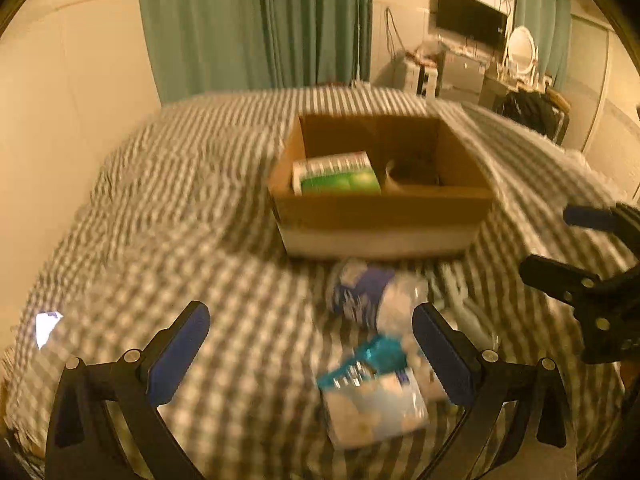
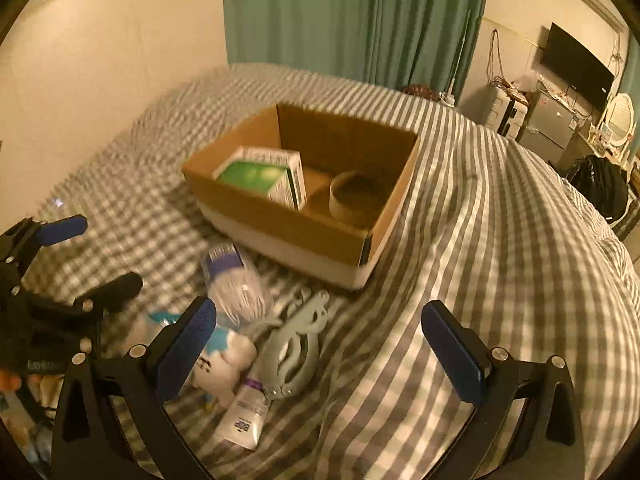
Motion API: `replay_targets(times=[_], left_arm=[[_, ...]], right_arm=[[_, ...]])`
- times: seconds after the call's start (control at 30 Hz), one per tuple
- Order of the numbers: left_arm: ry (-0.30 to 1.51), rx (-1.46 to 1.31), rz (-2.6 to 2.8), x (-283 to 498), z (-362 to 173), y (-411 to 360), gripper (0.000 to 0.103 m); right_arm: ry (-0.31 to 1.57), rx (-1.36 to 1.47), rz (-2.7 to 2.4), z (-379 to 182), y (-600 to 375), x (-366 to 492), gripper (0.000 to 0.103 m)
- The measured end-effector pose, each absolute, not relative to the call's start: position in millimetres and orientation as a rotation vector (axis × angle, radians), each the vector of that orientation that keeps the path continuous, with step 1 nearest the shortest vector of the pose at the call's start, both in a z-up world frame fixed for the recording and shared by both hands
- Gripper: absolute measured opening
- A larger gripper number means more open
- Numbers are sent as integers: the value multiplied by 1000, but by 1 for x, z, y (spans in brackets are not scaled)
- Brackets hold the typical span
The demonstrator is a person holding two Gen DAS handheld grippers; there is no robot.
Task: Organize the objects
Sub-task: 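Grasp the tissue pack with the left gripper while the right grasps the green hanger, then lower the tissue pack and green hanger into the cardboard box and release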
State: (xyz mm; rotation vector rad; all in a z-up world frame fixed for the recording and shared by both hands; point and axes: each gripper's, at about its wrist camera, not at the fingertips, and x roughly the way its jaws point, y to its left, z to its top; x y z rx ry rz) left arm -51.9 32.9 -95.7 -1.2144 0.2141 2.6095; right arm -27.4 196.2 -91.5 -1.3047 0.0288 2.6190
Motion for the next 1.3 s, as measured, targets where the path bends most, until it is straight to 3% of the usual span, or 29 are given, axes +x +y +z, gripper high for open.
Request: replay_targets(times=[0.5,0.6,0.63,0.67,0.9,0.97,1.03,1.1,1.13,1.2,1.23,1.3], left_arm=[[363,-1455,2375,-31,-170,69,103],[294,-1467,2340,-35,-176,64,97],[284,-1462,2331,-36,-177,63,87],[276,-1457,2328,-35,-176,62,85],[220,-1354,2362,-31,-152,50,84],[213,-1320,2385,-30,-141,45,84],[203,-1308,2408,-33,-135,39,84],[189,-1307,2422,-37,-132,34,84],[178,-1309,2428,-39,-132,31,84],[163,-1310,2440,-43,-131,22,84],[158,-1312,2445,-43,-131,19,84],[154,-1311,2452,-44,-127,15,84]], right_arm=[[23,-1516,2476,-145,202,-47,93],[2,-1556,2479,-154,194,-52,90],[2,-1569,2476,-157,193,-54,88],[7,-1600,2472,-162,191,-57,87],[158,-1662,2455,-177,203,-64,85],[167,-1691,2434,-183,204,-68,80],[167,-1755,2404,-194,203,-72,66],[132,-1796,2383,-204,197,-75,60],[107,-1792,2392,-204,193,-75,51],[78,-1767,2405,-198,189,-73,46],[70,-1753,2415,-194,188,-71,34],[70,-1708,2451,-182,186,-66,19]])
